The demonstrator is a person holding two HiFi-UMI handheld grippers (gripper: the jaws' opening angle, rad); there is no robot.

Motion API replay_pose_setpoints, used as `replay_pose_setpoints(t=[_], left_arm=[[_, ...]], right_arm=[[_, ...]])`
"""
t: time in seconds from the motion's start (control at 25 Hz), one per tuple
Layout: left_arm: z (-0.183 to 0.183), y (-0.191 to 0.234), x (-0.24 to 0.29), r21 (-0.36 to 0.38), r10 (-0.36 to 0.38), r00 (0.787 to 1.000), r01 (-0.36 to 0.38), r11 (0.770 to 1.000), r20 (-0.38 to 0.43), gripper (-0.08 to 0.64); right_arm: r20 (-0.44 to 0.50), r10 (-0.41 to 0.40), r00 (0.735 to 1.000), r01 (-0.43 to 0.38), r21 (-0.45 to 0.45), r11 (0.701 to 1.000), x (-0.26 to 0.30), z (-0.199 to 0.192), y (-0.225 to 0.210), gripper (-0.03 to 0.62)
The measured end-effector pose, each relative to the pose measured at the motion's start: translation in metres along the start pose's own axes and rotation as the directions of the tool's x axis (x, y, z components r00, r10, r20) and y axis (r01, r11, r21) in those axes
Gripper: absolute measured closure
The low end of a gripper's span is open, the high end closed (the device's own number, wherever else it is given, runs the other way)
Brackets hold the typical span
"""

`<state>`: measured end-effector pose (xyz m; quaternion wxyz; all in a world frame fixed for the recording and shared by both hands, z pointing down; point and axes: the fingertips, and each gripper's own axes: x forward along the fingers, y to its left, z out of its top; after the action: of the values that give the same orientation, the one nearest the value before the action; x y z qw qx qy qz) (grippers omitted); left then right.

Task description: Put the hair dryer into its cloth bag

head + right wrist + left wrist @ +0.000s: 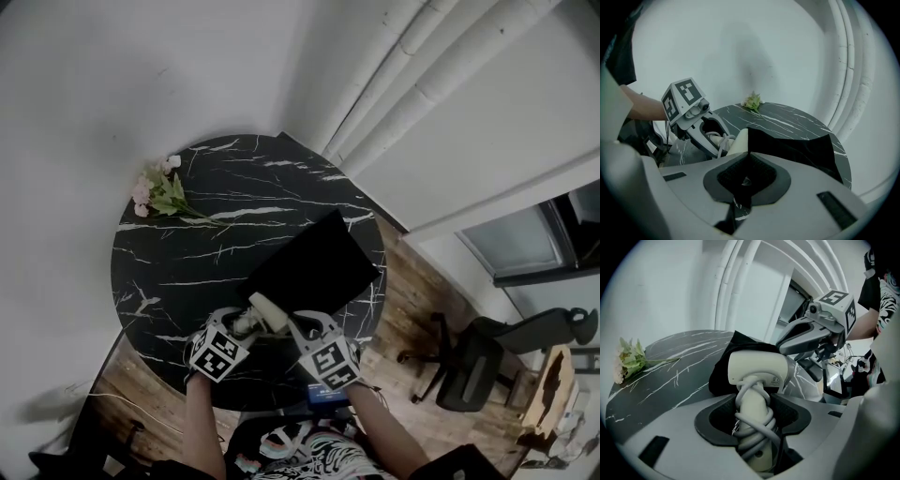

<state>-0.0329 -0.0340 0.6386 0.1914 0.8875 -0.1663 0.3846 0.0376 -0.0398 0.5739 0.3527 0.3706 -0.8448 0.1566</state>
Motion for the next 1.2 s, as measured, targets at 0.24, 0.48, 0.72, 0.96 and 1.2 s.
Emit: replay_pose_setpoints(t=[0.24,0.48,0.72,0.96,1.2], left_arm=[[0.004,0.006,0.001,-0.053,0.013,1.000,-0.012,0.999,0.018,0.328],[0.010,0.015,0.003,-0.091,0.043,0.999,-0.042,0.995,0.009,0.327],[0.019,0.003,0.022,-0.043,0.019,1.000,-0.019,0.999,-0.010,0.327],[0.004,0.003,0.039,0.087,0.075,0.994,-0.068,0.994,-0.083,0.314],[-0.013,0.007,0.017,0.128,0.185,0.980,-0.175,0.976,-0.071,0.249]], right_arm=[[0.041,0.057,0.998,-0.057,0.006,0.998,-0.006,0.008,0.001,0.567],[0.077,0.106,0.991,-0.107,0.011,0.994,-0.010,0.016,0.009,0.567],[0.054,0.105,0.993,-0.105,-0.009,0.994,-0.004,0.014,0.013,0.567],[0.035,0.094,0.995,-0.094,-0.008,0.996,-0.002,0.010,0.011,0.568],[0.028,0.079,0.996,-0.079,-0.004,0.997,-0.003,0.008,0.007,0.568]])
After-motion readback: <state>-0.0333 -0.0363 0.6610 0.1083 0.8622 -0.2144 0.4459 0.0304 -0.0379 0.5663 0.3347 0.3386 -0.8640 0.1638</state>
